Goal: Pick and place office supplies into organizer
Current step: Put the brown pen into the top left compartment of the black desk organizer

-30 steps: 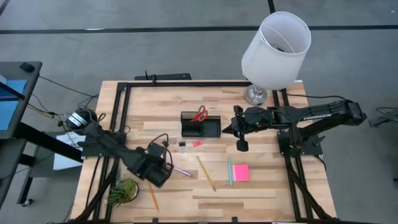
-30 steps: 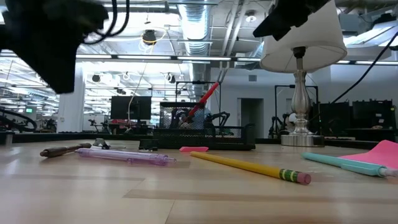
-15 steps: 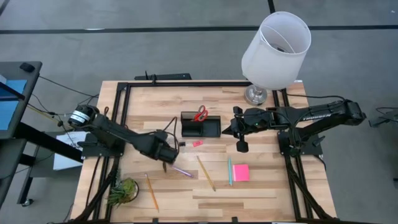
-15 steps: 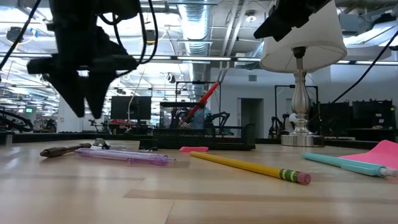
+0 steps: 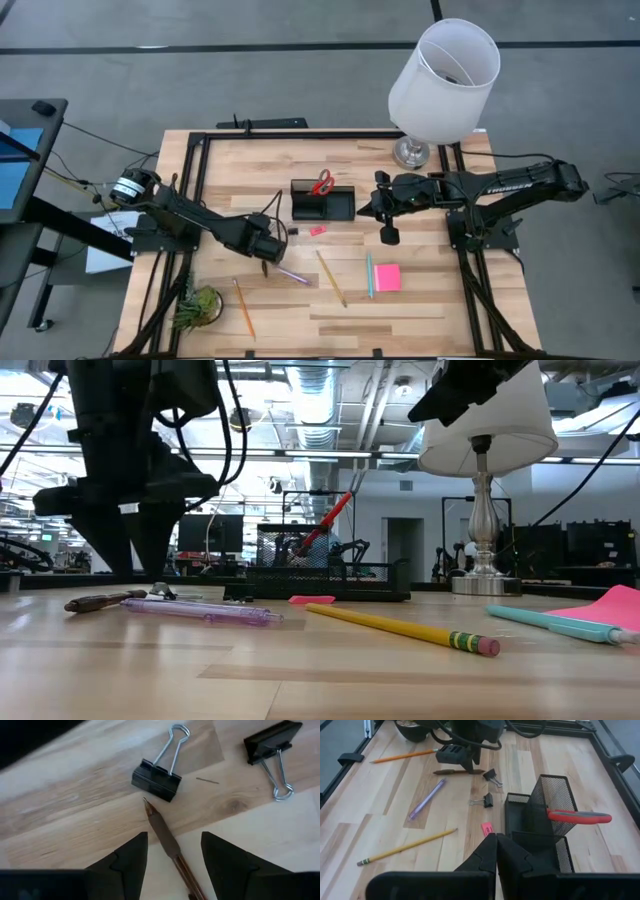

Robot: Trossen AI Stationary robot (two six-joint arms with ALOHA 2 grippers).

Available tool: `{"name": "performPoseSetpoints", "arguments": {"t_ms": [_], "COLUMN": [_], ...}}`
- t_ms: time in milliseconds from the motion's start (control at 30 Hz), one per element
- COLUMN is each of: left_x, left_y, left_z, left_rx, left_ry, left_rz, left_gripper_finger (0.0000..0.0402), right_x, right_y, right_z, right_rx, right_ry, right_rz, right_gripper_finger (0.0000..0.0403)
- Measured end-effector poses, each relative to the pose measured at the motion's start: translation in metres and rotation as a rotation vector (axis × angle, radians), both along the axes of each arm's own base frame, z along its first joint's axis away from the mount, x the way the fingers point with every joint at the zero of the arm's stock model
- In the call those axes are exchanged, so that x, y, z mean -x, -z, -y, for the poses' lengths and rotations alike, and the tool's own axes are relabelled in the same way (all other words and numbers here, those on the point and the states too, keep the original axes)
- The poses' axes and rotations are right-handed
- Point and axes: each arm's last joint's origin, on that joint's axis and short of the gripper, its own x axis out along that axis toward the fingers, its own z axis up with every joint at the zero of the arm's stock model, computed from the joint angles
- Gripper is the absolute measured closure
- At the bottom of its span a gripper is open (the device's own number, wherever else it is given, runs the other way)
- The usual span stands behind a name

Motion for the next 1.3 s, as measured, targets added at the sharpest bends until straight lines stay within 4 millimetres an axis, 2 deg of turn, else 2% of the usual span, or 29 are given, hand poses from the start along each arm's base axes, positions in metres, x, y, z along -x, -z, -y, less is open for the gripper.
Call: {"name": "performPoseSetpoints", "arguments": {"t_ms": [433,667,867,1300], "left_x": [0.0,-0.004,-0.004,-0.008], "left_y": [0.0,0.018,0.022,0.026], "left_z": [-0.001,0.001,0.003,0.005], "left_rx": [-0.028,-0.039,-0.033,-0.058], "left_ry": [-0.028,-0.041,-0.034,-0.034], "left_rz": [0.015,-0.046,-0.073,0.016], "left_gripper_finger": [0.0223,0.0223,0.0223,0.0224], "right_x": [0.0,0.0,0.001,0.001], "right_y": [0.0,0.0,0.001,0.002], "right_z": [0.0,0.0,0.0,-0.002], "right_rx": [-0.002,-0.001,-0.001,-0.007], "right_ry": [0.001,0.001,0.001,0.0], "right_rz": [0.0,-0.003,-0.018,-0.022], "right_gripper_finger": [0.0401,0.0401,0.0401,0.0401]}}
